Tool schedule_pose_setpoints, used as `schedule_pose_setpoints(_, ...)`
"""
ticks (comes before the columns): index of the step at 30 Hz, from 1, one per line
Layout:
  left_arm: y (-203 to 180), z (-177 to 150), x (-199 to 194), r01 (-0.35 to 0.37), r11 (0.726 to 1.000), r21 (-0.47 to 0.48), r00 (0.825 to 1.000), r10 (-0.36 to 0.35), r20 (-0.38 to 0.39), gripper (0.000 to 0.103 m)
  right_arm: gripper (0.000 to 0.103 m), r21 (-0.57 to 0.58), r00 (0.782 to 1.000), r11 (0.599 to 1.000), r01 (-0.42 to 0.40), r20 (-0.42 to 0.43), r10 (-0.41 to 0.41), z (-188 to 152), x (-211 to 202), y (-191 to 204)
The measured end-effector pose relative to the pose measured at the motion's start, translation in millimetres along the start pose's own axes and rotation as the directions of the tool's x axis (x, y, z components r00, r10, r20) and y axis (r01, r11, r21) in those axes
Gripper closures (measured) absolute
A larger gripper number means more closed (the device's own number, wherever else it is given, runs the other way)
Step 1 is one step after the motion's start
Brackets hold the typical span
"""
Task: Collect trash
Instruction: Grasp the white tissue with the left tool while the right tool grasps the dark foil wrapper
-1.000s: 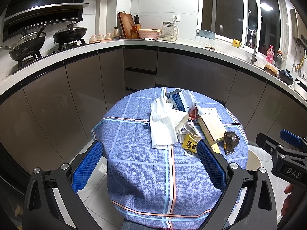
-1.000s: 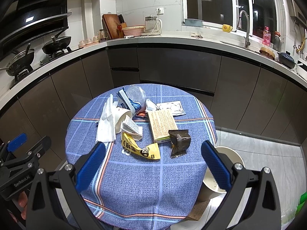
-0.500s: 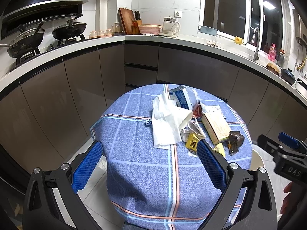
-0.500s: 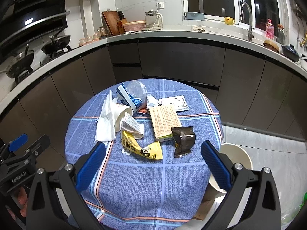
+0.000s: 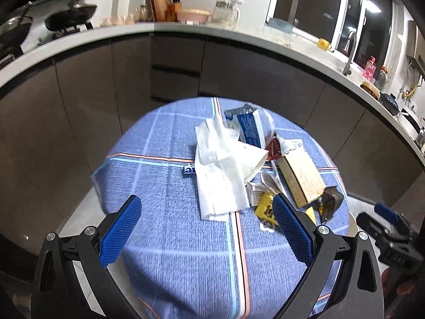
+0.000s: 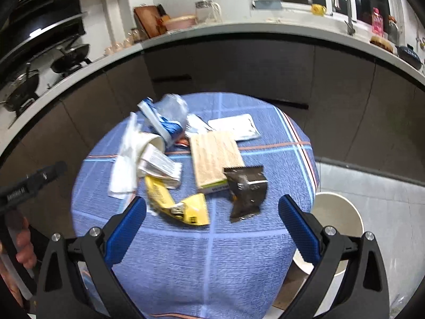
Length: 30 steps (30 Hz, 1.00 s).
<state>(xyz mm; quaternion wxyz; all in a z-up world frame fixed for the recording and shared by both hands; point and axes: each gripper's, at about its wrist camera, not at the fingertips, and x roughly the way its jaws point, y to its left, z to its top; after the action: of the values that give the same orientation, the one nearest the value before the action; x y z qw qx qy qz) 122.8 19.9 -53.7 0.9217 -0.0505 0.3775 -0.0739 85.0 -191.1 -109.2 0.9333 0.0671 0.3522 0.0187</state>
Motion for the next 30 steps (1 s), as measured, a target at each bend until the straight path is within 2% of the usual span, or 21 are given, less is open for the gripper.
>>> schedule_pose_setpoints(4, 6, 10, 30, 0.01, 1.0, -0.004, 1.0, -0.011, -0.03, 0.009, 0.003, 0.034, 0.999, 0.999, 0.04, -0.038, -0.039, -2, 25, -16)
schedule_pose_setpoints(11, 12, 30, 75, 0.027, 1.0, 0.007, 0.997, -0.026, -0.074, 0.009, 0.005, 0.037, 0.994, 0.998, 0.044, -0.105, -0.039, 0, 70, -28)
schedule_pose_setpoints(17, 11, 54, 107, 0.059, 0.998, 0.006, 0.995, -0.058, -0.08, 0.011, 0.025, 0.043, 0.991, 0.998, 0.053, -0.128, -0.048, 2, 91, -33)
schedule_pose_setpoints(22, 2, 71, 134, 0.105, 0.994, 0.007, 0.988, -0.104, -0.111, 0.018, 0.054, 0.046, 0.988, 0.997, 0.057, -0.146, -0.049, 1, 100, -35)
schedule_pose_setpoints(25, 2, 77, 153, 0.109, 0.994, -0.004, 0.984, -0.108, -0.14, 0.02, 0.061, 0.04, 0.987, 0.998, 0.048, -0.158, -0.041, -2, 103, -34)
schedule_pose_setpoints(28, 5, 78, 168, 0.11, 0.994, -0.013, 0.979, -0.11, -0.172, 0.027, 0.068, 0.038, 0.985, 0.999, 0.039, -0.168, -0.032, -4, 106, -32)
schedule_pose_setpoints(30, 7, 79, 176, 0.116, 0.993, -0.019, 0.974, -0.117, -0.194, 0.036, 0.074, 0.034, 0.985, 0.999, 0.037, -0.171, -0.03, -4, 107, -31)
